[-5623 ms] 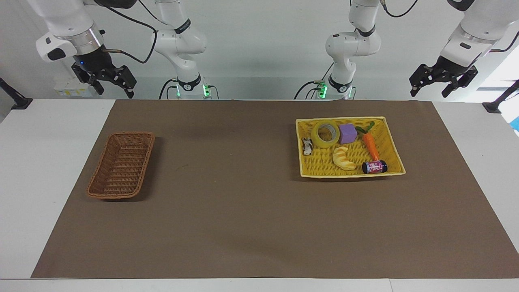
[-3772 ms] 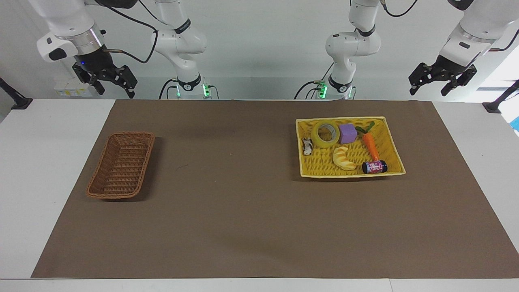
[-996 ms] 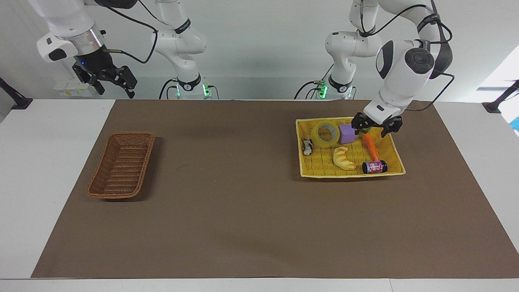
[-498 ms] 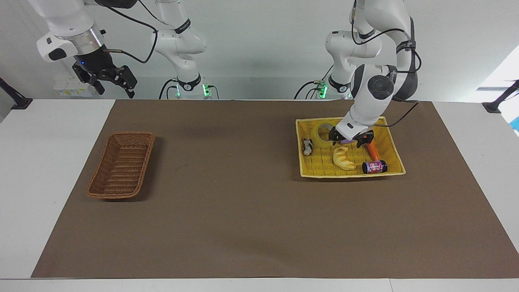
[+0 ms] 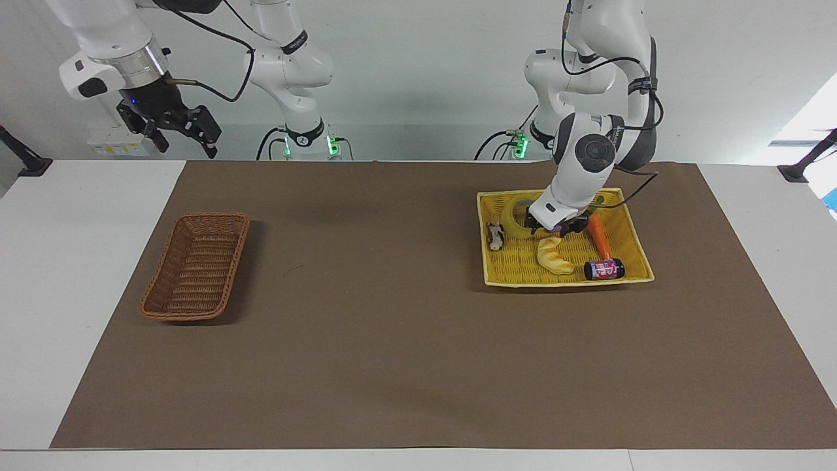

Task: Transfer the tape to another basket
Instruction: 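Reach the left gripper down into the yellow basket toward the tape roll, then grasp the yellow tape roll with the left gripper and lift it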

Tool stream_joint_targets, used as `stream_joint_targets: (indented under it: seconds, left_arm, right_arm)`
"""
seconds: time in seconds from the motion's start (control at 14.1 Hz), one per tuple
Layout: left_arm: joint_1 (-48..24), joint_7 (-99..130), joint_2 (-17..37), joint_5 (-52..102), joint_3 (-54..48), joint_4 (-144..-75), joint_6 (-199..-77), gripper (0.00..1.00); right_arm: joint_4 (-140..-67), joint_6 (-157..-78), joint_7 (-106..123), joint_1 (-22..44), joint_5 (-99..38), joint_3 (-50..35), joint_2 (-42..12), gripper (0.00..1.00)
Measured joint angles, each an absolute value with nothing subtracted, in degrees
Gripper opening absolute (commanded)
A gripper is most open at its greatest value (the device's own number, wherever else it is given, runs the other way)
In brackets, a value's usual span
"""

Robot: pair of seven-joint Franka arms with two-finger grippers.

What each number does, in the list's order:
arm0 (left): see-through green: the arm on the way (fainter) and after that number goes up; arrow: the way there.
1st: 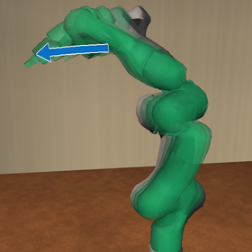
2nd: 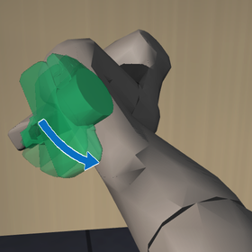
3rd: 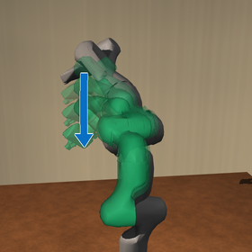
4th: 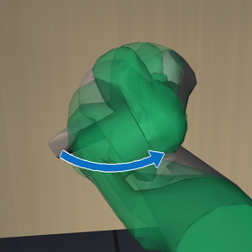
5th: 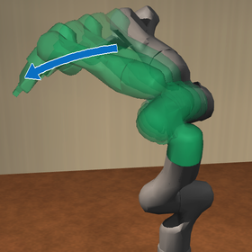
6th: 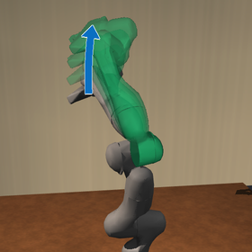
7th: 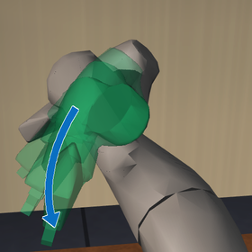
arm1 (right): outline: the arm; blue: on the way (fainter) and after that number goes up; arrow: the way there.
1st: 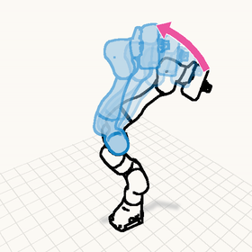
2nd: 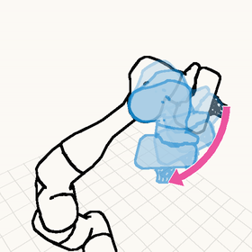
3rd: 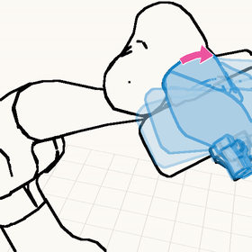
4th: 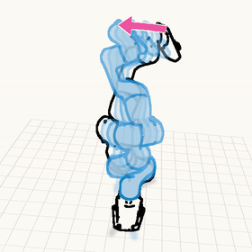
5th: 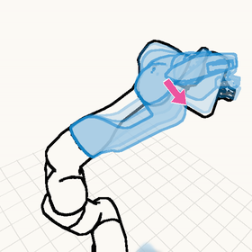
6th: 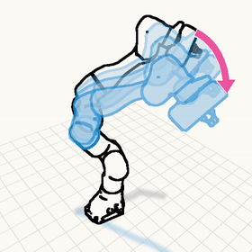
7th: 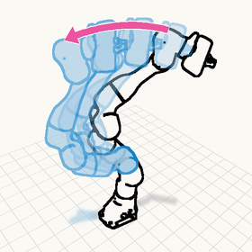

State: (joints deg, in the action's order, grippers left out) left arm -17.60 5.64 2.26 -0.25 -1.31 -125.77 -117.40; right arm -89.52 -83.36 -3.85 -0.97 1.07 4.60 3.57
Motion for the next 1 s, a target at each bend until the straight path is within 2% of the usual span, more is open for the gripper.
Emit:
stream_joint_targets:
  seconds: [0.78, 1.0]
  left_arm:
    - [-19.15, 0.1, -1.91, -0.24, -0.96, -132.81, -117.26, 0.68]
    - [-19.15, -0.02, -2.29, -0.24, -0.97, -133.2, -117.26, 0.62]
  right_arm:
    - [-89.9, -83.36, -3.85, -1.0, 1.07, 4.6, 3.78, 1.0]
    - [-89.91, -83.36, -3.85, -1.01, 1.07, 4.6, 3.79, 1.0]
